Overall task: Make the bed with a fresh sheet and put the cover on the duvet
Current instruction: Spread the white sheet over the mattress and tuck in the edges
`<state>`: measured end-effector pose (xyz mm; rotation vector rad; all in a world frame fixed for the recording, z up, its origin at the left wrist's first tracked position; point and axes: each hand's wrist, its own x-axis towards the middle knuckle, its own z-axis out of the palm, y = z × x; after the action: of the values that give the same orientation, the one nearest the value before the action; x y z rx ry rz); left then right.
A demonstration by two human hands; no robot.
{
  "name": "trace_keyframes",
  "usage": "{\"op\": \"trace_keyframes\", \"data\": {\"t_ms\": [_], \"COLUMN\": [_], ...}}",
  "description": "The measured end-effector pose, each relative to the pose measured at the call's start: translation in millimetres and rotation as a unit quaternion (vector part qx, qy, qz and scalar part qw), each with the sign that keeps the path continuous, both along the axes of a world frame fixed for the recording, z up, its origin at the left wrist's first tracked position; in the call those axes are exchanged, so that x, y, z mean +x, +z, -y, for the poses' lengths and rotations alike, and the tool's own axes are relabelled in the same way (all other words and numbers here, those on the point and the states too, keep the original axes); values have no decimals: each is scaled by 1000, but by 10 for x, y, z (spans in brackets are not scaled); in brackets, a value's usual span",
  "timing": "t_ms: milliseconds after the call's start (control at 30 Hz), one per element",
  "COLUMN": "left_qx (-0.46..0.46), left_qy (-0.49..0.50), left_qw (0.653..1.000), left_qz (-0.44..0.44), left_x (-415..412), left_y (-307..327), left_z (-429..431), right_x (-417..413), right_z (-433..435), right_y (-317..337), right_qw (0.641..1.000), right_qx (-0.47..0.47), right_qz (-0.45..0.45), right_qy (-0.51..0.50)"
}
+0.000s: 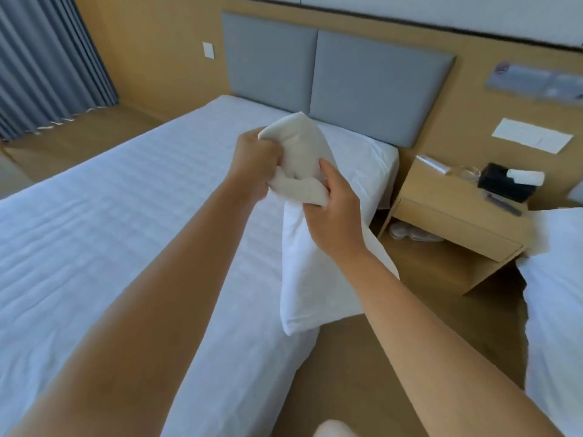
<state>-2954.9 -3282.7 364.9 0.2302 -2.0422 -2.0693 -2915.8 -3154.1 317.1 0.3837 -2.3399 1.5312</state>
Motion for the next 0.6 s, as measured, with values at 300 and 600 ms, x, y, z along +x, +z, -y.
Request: {"op": "trace_keyframes", "data": {"t_ms": [300, 600], "left_qx": [87, -1], "left_qy": [181, 290], "left_qw": [970, 876], "left_qz": [134, 386], "left_x": [-1841, -2200], "left_y": [-1518, -3958], "left_z": [1630, 942], "right_x": [-2529, -3641], "right_z": [1641, 1566], "right_y": [-1331, -3456], "right_qw": [948, 743], "right_qx": [177, 535], "right_qz": [70, 213], "right_qy": [256, 340]}}
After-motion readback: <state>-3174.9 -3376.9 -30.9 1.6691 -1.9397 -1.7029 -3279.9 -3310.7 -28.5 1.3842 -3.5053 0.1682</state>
